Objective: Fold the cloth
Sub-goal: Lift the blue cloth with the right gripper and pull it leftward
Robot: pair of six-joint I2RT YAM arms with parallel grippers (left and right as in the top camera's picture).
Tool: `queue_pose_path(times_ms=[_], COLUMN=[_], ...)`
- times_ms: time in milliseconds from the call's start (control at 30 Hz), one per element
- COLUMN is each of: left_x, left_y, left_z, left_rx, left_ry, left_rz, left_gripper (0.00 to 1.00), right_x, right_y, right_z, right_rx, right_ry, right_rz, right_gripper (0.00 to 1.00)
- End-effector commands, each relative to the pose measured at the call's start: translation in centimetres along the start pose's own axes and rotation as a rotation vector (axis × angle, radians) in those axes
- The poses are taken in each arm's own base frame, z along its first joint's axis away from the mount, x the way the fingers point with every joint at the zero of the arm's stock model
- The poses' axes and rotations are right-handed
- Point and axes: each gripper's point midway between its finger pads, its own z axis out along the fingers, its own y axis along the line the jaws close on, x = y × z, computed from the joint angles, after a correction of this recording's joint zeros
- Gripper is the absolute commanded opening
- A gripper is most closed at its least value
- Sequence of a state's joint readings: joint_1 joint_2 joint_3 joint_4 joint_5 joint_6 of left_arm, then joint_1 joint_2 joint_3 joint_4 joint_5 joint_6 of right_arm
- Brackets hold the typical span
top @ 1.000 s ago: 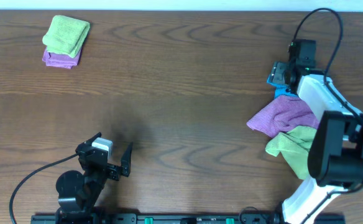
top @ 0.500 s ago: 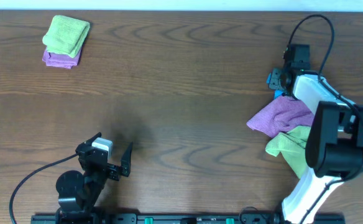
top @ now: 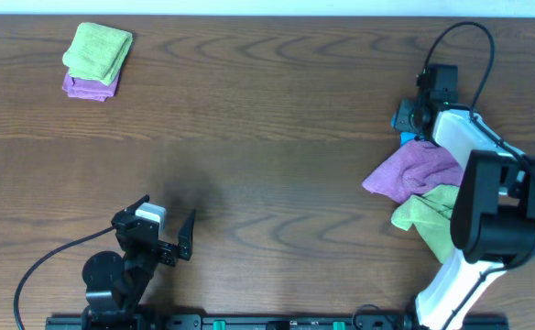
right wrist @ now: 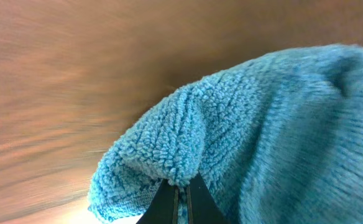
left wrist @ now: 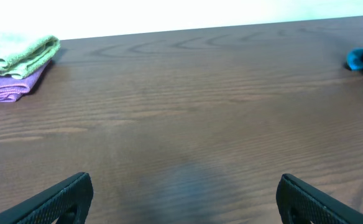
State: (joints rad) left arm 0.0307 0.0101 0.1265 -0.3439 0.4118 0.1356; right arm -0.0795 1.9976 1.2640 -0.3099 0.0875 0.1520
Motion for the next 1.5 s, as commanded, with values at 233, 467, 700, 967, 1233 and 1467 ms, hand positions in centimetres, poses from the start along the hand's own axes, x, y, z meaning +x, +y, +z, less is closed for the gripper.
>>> queue_pose_path(times_ms=[233, 467, 700, 967, 1233, 1467], left_x=[1.0, 1.0, 1.0, 1.0, 1.0, 1.0], left_y=[-0.1, -0.1, -0.1, -0.1, -0.1, -0.1], left_z=[0.2, 0.2, 0.2, 0.2, 0.2, 0.2], left_rx=[0.009, 0.009, 0.009, 0.009, 0.009, 0.009], left_ry=[0.024, 0.024, 0.024, 0.024, 0.024, 0.024], left_rz=[0.006, 0.007, 0.007, 0.006, 0.007, 0.006], left_gripper=[0.95, 0.96, 0.96, 0.95, 0.95, 0.95], right_x=[-13.2, -11.2, -4.2, -7.9, -3.7, 6.8], right_y=[8.3, 18.6, 31.6, 24.9, 21.1, 24.0], right_z=[-18.1, -28.7, -41.0, -37.4, -28.8, -22.9], right_rx=[-0.238, -0.669, -1.260, -0.954, -0.738, -0.707], right_ry=[-0.467, -0.539, -0.486, -0.488, -0.191, 0.116], right_rz=[-0.071, -0.204, -0.357, -0.268, -0.269, -0.560], right_gripper=[0.01, 0.01, 0.01, 0.84, 0.99, 0.91])
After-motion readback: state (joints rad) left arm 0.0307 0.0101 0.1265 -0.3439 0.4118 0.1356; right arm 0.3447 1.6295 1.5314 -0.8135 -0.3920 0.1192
